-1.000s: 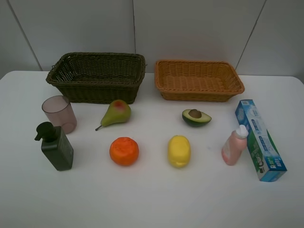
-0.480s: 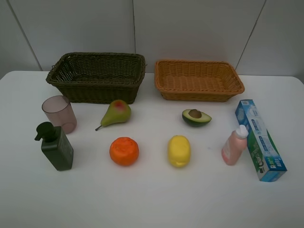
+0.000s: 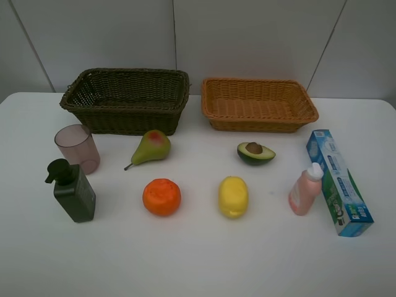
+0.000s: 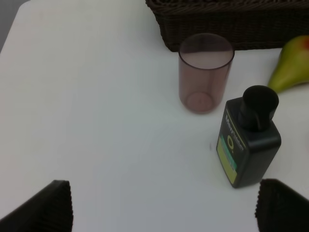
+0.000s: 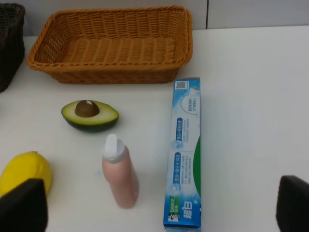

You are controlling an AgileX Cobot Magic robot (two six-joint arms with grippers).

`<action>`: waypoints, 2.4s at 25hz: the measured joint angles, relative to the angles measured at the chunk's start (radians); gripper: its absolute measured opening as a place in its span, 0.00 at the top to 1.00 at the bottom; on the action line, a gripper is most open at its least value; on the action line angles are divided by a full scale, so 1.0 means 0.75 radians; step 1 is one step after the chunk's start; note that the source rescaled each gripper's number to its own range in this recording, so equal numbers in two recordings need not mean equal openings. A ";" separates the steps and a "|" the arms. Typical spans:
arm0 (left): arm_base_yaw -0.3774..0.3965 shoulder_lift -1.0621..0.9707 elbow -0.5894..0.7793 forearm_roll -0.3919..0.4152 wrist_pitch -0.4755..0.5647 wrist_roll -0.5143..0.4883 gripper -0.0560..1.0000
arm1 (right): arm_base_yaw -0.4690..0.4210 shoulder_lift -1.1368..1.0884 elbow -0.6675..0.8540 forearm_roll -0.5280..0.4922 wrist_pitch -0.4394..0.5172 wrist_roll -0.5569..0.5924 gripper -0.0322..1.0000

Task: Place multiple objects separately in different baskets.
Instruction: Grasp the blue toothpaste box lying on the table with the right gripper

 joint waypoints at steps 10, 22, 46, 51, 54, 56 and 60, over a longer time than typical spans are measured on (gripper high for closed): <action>0.000 0.000 0.000 0.000 0.000 0.000 0.00 | 0.000 0.454 -0.208 0.054 -0.004 0.000 0.00; 0.000 0.000 0.000 0.000 0.000 0.000 0.00 | 0.000 1.019 -0.465 0.044 -0.006 -0.032 0.00; 0.000 0.000 0.000 0.000 0.000 0.000 0.00 | -0.082 1.866 -0.719 -0.044 -0.057 -0.250 0.00; 0.000 0.000 0.000 0.000 0.000 0.000 0.00 | -0.094 2.009 -0.719 -0.045 -0.118 -0.305 0.00; 0.000 0.000 0.000 0.000 0.000 0.000 0.00 | -0.094 2.091 -0.719 -0.044 -0.154 -0.320 0.00; 0.000 0.000 0.000 0.000 0.000 0.000 0.00 | -0.094 2.132 -0.719 -0.034 -0.168 -0.334 0.00; 0.000 0.000 0.000 0.000 0.000 0.000 0.00 | -0.094 2.191 -0.719 -0.021 -0.206 -0.349 0.00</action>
